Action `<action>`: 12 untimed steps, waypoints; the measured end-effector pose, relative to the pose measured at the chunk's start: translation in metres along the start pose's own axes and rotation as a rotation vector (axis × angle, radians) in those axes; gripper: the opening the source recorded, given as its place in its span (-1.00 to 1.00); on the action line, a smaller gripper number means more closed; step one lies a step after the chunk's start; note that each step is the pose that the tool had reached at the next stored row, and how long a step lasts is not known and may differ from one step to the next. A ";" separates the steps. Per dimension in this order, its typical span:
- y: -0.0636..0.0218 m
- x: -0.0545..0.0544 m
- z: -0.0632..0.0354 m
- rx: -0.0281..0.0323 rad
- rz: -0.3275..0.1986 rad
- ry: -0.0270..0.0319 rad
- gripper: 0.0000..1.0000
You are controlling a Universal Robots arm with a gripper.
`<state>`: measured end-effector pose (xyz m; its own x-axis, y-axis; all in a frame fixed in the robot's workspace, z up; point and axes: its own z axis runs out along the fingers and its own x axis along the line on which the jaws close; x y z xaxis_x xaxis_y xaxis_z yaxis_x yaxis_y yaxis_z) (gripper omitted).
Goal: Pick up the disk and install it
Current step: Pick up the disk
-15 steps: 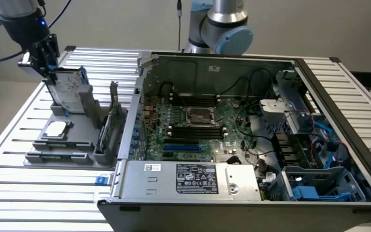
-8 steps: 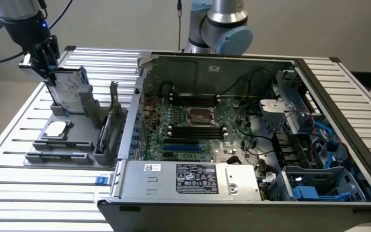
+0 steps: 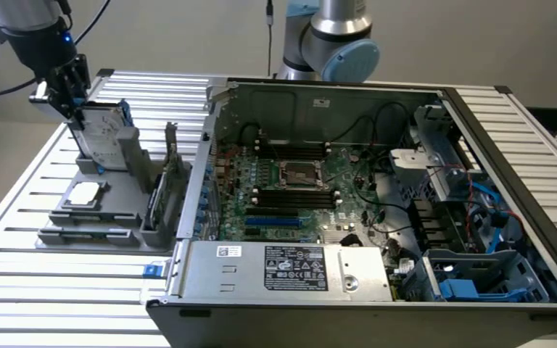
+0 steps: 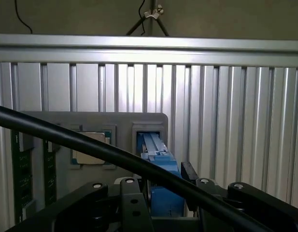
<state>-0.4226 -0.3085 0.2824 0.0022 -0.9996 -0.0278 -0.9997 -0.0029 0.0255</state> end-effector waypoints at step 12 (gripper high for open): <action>0.0000 0.000 0.0006 0.0002 0.005 0.0010 -0.29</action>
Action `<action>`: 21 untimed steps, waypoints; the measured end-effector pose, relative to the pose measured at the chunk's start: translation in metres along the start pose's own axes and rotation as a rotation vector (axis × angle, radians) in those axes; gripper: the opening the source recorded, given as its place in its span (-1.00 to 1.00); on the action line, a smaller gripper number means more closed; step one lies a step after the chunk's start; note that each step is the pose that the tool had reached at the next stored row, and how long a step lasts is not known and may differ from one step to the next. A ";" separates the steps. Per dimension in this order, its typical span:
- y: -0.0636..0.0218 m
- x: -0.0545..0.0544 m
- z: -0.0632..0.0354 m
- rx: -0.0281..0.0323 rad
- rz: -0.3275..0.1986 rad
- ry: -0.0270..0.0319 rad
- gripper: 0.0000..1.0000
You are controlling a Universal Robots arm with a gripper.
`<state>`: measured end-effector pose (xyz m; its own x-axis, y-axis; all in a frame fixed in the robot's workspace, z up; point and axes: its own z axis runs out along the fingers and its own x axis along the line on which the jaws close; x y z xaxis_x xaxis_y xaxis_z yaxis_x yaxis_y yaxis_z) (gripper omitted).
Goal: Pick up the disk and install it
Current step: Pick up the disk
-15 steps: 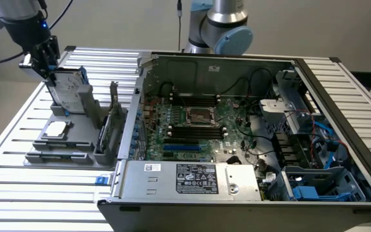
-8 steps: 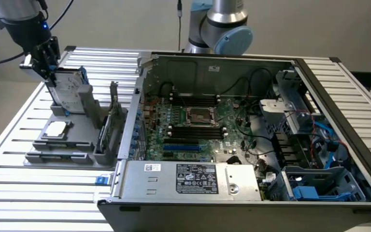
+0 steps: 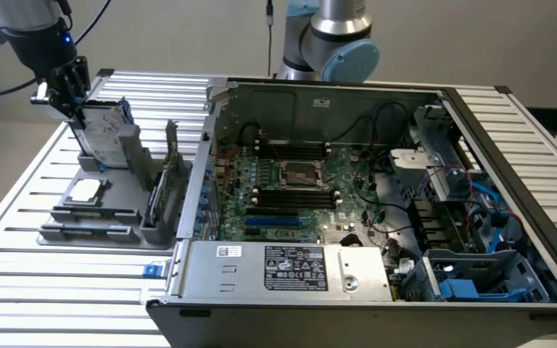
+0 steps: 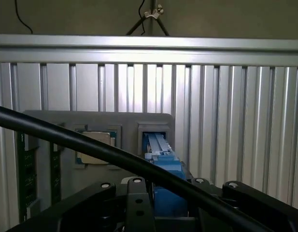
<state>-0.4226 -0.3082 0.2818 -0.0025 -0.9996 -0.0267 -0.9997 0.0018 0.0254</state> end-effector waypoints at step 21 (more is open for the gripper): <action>0.0000 0.003 0.0005 -0.0004 0.017 -0.0008 -0.34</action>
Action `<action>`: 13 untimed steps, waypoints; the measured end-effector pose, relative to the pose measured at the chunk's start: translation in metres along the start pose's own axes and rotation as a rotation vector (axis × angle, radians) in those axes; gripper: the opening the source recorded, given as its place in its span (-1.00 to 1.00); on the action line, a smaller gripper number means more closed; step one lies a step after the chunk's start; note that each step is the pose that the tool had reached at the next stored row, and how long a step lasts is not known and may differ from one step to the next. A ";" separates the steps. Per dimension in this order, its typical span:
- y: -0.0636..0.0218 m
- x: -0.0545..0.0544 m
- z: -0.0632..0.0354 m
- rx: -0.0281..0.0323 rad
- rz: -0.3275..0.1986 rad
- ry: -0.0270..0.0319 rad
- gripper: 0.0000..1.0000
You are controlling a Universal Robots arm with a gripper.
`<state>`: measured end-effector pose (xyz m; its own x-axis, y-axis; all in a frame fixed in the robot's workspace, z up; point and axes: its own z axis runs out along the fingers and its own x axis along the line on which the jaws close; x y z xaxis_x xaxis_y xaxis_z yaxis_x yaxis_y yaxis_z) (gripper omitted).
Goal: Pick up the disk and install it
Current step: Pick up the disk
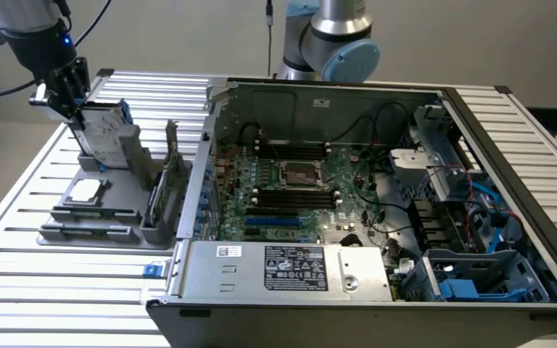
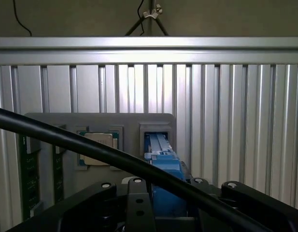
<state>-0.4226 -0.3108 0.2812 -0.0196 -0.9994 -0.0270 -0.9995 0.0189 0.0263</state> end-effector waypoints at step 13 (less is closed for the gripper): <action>0.0003 0.000 0.0001 0.0000 0.000 0.0016 -0.34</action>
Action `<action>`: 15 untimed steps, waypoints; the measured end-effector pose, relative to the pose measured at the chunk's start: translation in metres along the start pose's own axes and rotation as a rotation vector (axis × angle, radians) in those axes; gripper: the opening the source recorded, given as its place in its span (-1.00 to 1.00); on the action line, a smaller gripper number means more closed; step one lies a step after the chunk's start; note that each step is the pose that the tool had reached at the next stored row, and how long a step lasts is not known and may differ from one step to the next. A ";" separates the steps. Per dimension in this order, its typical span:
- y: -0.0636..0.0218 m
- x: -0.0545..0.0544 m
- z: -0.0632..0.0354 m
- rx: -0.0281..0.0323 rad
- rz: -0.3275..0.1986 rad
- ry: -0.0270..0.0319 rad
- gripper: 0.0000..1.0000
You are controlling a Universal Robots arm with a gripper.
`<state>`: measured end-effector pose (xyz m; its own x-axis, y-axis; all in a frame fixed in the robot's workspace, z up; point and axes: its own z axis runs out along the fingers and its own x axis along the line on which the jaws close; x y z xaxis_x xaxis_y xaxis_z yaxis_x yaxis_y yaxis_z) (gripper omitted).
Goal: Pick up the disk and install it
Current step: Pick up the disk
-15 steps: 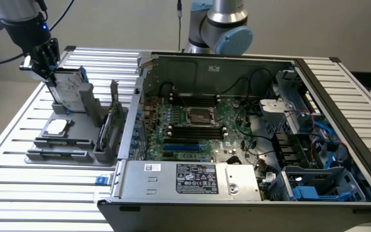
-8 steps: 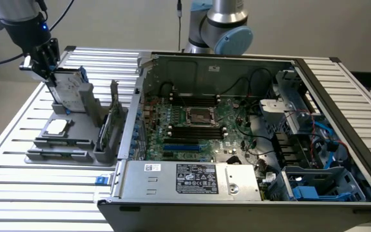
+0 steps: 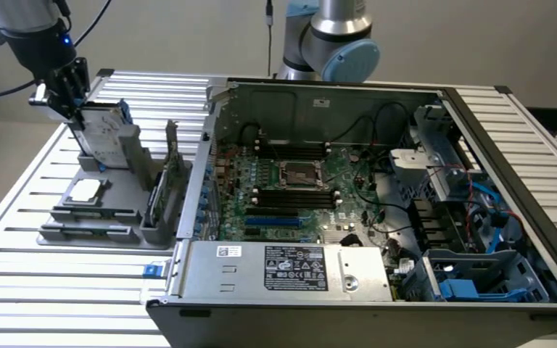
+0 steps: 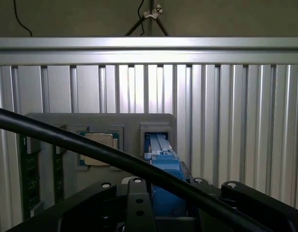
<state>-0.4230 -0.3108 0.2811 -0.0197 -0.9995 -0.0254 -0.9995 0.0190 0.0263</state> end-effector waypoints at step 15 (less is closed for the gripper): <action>0.0003 -0.001 -0.0132 0.0001 0.000 0.0000 -0.34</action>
<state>-0.4229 -0.3106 0.2944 -0.0196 -0.9995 -0.0255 -0.9995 0.0190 0.0262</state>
